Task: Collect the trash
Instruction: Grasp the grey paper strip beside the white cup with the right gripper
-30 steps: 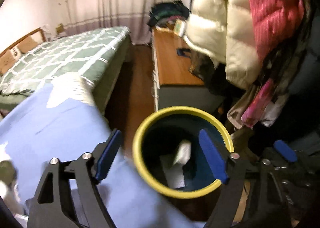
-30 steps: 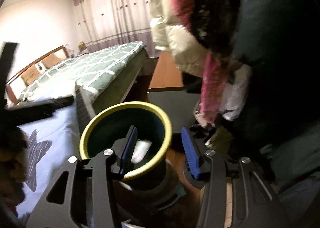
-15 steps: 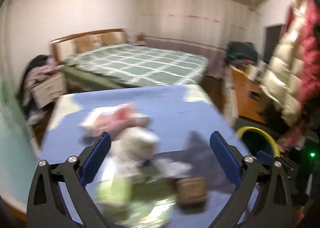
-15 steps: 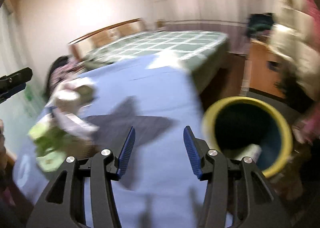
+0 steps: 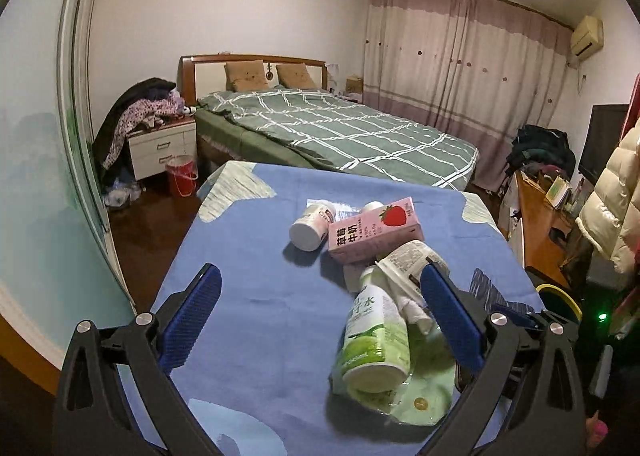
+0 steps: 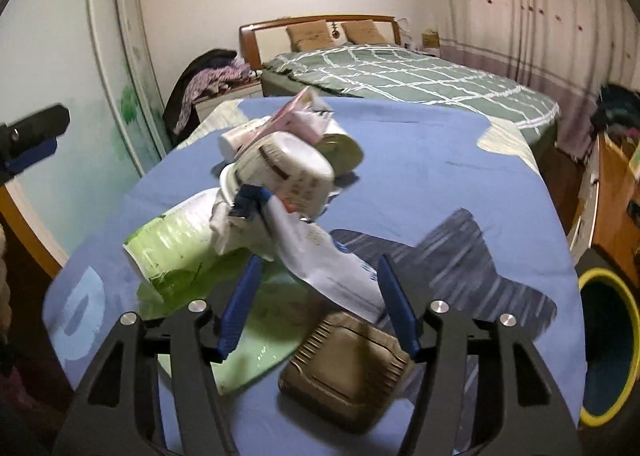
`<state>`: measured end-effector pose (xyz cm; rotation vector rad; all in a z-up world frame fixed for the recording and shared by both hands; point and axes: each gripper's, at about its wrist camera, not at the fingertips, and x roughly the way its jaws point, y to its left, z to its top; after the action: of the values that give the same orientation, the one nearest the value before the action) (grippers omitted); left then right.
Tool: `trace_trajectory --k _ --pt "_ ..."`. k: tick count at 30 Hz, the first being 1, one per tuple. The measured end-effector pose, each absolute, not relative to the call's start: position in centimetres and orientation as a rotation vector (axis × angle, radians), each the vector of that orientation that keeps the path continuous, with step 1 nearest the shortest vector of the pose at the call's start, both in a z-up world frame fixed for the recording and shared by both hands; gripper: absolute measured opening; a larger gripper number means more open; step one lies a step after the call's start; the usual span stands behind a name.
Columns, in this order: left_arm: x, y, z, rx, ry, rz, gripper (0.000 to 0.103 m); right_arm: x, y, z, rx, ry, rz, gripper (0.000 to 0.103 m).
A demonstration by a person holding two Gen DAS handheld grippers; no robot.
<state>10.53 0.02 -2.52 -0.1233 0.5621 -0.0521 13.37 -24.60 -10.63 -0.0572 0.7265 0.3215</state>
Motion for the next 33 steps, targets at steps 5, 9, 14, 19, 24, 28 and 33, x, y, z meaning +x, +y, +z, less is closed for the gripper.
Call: trace_trajectory --k 5,9,14,19,24,28,33 --pt "10.5 0.5 -2.9 -0.144 0.566 -0.052 0.098 14.9 -22.9 -11.5 -0.146 0.736 0.282 0.058" --pt "10.5 0.4 -3.3 -0.150 0.572 -0.060 0.098 15.4 -22.4 -11.8 -0.170 0.744 0.273 0.057" --pt "10.5 0.4 -3.6 -0.160 0.570 -0.064 0.098 15.1 -22.8 -12.0 -0.172 0.766 0.279 0.027" --pt "10.4 0.4 -4.2 -0.169 0.580 -0.072 0.098 14.3 -23.2 -11.4 -0.166 0.731 0.280 0.017" --pt "10.1 0.6 -4.3 -0.183 0.574 -0.080 0.098 13.6 -24.1 -9.9 -0.130 0.699 0.283 0.010" --pt "10.1 0.5 -4.6 -0.193 0.574 -0.086 0.098 13.0 -24.6 -8.9 -0.101 0.686 0.306 0.010" --pt "10.0 0.2 -4.7 -0.193 0.578 -0.092 0.098 12.0 -24.6 -7.8 -0.083 0.656 0.338 0.010"
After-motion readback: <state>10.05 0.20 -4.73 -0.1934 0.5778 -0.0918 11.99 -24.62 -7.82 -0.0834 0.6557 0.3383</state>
